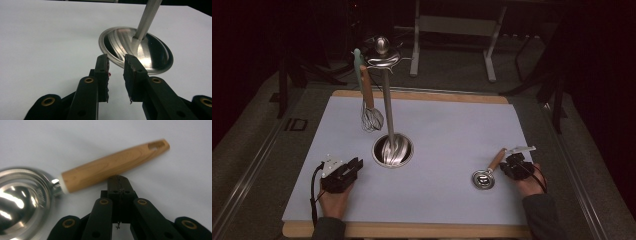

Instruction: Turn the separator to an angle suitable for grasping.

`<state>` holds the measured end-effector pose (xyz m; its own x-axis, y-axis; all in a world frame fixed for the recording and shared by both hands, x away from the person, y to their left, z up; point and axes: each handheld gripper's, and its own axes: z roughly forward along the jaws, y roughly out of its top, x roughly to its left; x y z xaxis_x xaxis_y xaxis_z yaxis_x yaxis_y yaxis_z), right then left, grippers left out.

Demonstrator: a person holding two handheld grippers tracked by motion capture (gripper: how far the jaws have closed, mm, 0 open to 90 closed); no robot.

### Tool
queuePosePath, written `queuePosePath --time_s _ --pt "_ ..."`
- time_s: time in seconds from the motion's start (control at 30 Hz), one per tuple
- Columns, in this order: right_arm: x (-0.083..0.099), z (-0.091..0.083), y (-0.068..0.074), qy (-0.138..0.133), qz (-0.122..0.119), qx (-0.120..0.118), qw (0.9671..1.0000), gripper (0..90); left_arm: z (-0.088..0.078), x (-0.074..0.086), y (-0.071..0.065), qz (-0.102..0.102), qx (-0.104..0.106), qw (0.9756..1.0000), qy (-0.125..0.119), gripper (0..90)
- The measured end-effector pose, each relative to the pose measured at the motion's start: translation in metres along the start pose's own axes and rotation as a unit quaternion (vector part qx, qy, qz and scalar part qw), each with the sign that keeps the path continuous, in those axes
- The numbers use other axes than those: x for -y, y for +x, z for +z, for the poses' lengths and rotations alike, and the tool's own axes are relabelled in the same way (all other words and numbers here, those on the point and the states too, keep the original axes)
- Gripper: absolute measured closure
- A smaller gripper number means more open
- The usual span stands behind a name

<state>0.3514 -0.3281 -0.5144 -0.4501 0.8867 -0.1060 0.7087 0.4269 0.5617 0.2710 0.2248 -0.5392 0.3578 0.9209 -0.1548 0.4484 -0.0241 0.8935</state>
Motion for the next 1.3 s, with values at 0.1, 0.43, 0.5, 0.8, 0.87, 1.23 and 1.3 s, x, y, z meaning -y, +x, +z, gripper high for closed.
queuePosePath --time_s 0.1,0.43,0.5,0.8,0.87,1.23,1.3 --pt "-0.011 0.005 0.01 -0.001 -0.013 -0.01 0.9999 89.7 0.0 0.0 0.0 0.0 0.0 1.0 0.0 73.4" --pt "-0.042 0.013 0.043 0.0 -0.068 -0.039 0.9969 88.8 0.0 0.0 0.0 0.001 0.001 1.0 0.0 73.3" --pt "-0.049 0.014 0.051 0.001 -0.08 -0.049 0.9956 88.7 0.0 0.0 0.0 0.001 0.001 1.0 0.0 73.3" --pt "-0.06 0.015 0.072 0.011 -0.124 -0.087 0.9883 85.1 0.0 0.0 0.0 0.001 0.001 1.0 0.0 73.2" --pt "-0.064 0.013 0.072 0.008 -0.124 -0.095 0.9877 83.5 0.0 0.0 0.0 0.001 0.001 1.0 0.0 73.1" --pt "-0.071 0.014 0.066 0.036 -0.081 -0.161 0.9829 77.2 0.0 0.0 0.0 0.001 0.001 1.0 0.001 72.9" --pt "-0.072 0.015 0.064 0.045 -0.066 -0.169 0.9824 76.0 0.0 0.0 0.0 0.001 0.001 1.0 0.001 72.9"
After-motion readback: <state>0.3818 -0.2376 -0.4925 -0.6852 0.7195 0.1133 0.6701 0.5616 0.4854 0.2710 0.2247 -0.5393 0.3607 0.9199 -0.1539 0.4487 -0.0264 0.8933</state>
